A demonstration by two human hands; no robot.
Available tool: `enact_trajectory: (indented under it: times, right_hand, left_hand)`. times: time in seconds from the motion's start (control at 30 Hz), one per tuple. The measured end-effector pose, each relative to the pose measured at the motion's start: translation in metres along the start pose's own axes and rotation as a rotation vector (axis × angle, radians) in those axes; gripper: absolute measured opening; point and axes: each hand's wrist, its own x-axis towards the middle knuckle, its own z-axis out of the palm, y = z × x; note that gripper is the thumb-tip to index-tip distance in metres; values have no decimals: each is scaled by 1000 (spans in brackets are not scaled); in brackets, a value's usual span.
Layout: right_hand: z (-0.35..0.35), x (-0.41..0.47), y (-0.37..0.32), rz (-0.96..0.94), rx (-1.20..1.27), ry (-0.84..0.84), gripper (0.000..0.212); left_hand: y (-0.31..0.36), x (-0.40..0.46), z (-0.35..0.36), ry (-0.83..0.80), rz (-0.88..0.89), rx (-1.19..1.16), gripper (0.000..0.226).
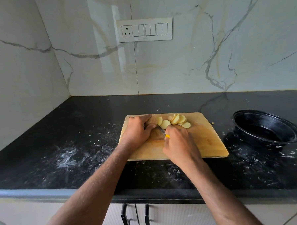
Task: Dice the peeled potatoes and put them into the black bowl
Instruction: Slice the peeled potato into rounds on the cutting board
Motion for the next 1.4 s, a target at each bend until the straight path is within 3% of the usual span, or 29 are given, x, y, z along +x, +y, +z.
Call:
enact_trajectory:
  times: [0.17,0.6,0.8,0.93,1.17,1.4]
  right_hand:
    - [-1,-4,4,30,22,6,12]
    - [-9,-10,1,90,107,113,4]
    - [-8,-9,-4,59,226,204,9]
    - [-5,-3,-14,11,180,241,9]
    - [-3,0,-21,31,120,183,16]
    - [-4,1,-23,19,115,180,20]
  left_hand:
    - [-2,1,0,2,-29,-13,48]
    - [-3,0,-8,34,-10,-129,46]
    - [-7,3,-6,23,-1,-94,30]
    - [-7,3,-5,32,-10,-99,19]
    - [-9,5,-3,35,-3,-108,31]
    - [-9,4,-5,17,-3,-149,20]
